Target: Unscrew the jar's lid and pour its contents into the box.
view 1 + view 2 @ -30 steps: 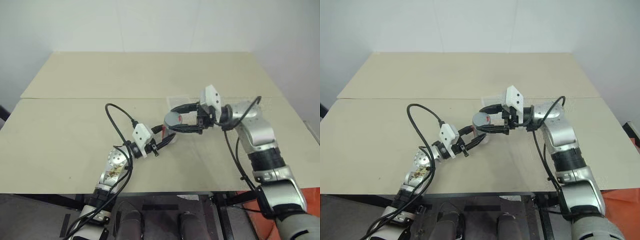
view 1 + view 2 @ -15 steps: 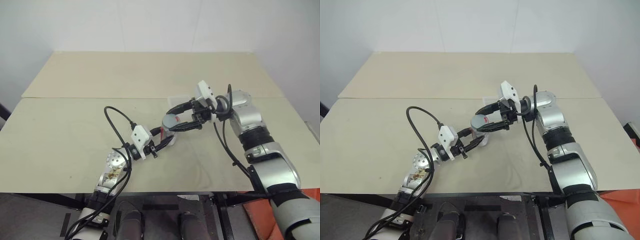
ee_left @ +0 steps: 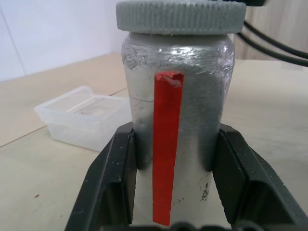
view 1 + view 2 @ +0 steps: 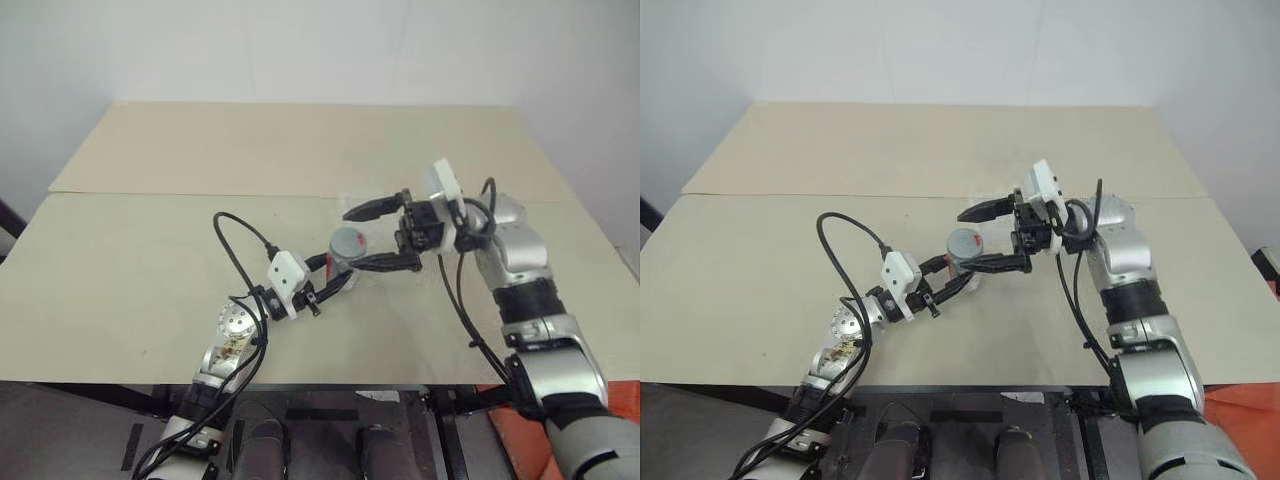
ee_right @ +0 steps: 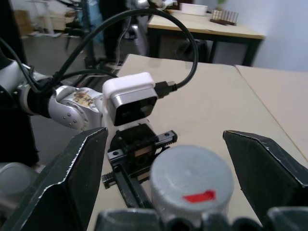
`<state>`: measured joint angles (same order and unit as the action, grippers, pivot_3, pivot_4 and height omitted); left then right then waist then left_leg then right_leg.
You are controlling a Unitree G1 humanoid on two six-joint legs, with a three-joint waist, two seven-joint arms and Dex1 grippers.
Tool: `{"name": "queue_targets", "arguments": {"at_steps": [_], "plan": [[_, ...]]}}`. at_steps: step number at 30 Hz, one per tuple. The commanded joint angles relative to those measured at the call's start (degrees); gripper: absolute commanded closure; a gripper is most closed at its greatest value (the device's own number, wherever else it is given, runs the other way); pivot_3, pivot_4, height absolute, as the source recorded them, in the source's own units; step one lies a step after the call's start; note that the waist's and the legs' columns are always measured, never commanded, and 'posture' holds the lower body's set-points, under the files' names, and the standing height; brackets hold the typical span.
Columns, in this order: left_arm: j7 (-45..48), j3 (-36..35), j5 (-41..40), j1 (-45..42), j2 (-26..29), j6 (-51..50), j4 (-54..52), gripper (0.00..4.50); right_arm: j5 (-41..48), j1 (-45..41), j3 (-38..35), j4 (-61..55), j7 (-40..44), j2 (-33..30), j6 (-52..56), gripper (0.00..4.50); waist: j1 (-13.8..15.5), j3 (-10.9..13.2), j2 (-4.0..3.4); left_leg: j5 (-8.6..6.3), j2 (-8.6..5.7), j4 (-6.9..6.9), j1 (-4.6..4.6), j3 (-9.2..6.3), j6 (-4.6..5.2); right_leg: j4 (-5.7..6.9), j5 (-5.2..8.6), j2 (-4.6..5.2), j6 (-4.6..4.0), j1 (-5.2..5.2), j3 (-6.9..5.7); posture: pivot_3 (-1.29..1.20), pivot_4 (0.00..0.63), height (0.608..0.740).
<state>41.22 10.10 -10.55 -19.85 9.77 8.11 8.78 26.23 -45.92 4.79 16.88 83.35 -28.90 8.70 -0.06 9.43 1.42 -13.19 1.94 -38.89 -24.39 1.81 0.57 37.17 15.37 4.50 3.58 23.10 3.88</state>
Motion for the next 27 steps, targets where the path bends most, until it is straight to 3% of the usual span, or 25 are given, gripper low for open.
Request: {"name": "queue_targets", "arguments": {"at_steps": [1, 6, 12, 27], "plan": [[0.0, 0.2, -0.1, -0.7, -0.4, 0.9, -1.6, 2.61, 2.2, 3.9, -4.7, -12.7, -8.8, -0.7, 3.9, 0.03, 0.0, 0.0, 0.00, 0.00, 0.00, 0.00, -0.01, 0.00, 0.00, 0.00, 0.00, 0.00, 0.00, 0.01, 0.01, 0.00, 0.150, 0.740], [-0.5, 0.1, 0.4, -1.1, -0.7, 1.2, -0.7, 2.61, -1.6, 12.3, -6.8, -29.2, -31.4, 4.1, 10.8, 0.03, -0.1, 0.0, 0.00, 0.00, 0.00, 0.01, -0.01, -0.04, -0.01, 0.01, 0.00, 0.00, 0.00, 0.01, 0.02, 0.00, 0.150, 0.740], [-1.1, 0.5, 1.9, -1.4, -0.7, 1.2, -0.7, 2.61, -4.8, 16.5, -3.5, -40.6, -46.3, 8.4, 18.7, 0.03, -0.1, 0.0, 0.00, 0.01, -0.04, 0.00, -0.03, -0.04, -0.01, -0.03, 0.00, 0.00, 0.00, 0.00, 0.02, 0.00, 0.150, 0.740], [-2.3, -1.5, 1.2, -1.1, -0.4, 1.2, -0.4, 2.61, -11.5, 17.5, 3.4, -43.5, -58.1, 11.6, 23.7, 0.03, -0.6, 0.0, 0.00, 0.01, -0.03, 0.01, -0.01, -0.04, -0.01, -0.05, 0.00, -0.03, 0.01, -0.02, 0.02, 0.00, 0.150, 0.740]]}}
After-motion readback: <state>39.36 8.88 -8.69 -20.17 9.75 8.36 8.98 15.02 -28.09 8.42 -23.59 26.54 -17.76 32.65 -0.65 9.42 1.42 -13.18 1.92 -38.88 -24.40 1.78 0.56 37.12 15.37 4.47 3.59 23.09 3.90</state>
